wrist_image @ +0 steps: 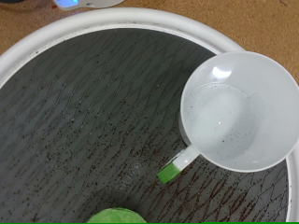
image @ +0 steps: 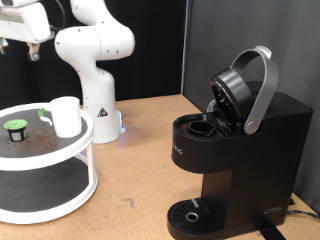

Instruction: Make a cup of coffee with the keurig machine

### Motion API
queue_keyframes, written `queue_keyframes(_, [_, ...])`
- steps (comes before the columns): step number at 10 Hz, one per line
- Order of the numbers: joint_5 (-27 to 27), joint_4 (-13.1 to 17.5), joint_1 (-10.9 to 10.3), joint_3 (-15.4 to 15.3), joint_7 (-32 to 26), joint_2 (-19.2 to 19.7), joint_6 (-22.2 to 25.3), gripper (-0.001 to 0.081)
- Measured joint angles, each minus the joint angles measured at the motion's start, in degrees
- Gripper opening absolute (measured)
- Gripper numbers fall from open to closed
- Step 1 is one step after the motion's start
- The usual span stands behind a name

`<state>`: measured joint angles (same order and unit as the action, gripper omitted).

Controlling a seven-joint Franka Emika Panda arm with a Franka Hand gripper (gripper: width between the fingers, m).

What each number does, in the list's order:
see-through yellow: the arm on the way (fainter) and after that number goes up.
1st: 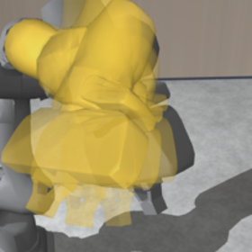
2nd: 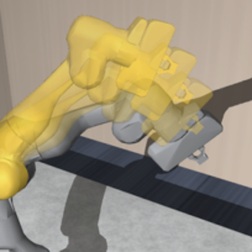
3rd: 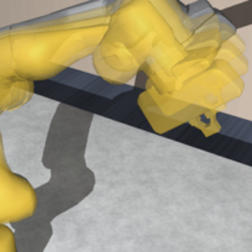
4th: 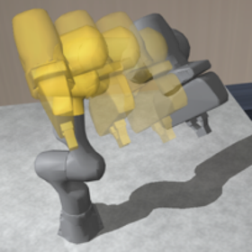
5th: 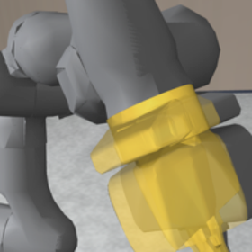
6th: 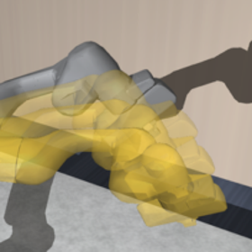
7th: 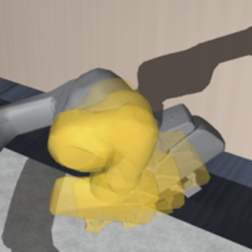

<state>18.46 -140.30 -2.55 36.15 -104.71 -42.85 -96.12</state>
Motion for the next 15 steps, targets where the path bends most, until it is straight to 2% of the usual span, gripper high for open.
queue_keyframes(2, [0.72,-1.07,-0.11,2.65,-2.78,0.47,-2.61,0.0807])
queue_keyframes(8, [5.61,-9.33,0.14,7.61,-1.32,7.06,-19.69,0.0807])
queue_keyframes(12, [5.91,-12.03,0.17,9.25,-1.25,10.69,-26.00,0.0807])
queue_keyframes(15, [6.78,-13.04,0.41,9.93,-1.25,12.80,-28.97,0.0807])
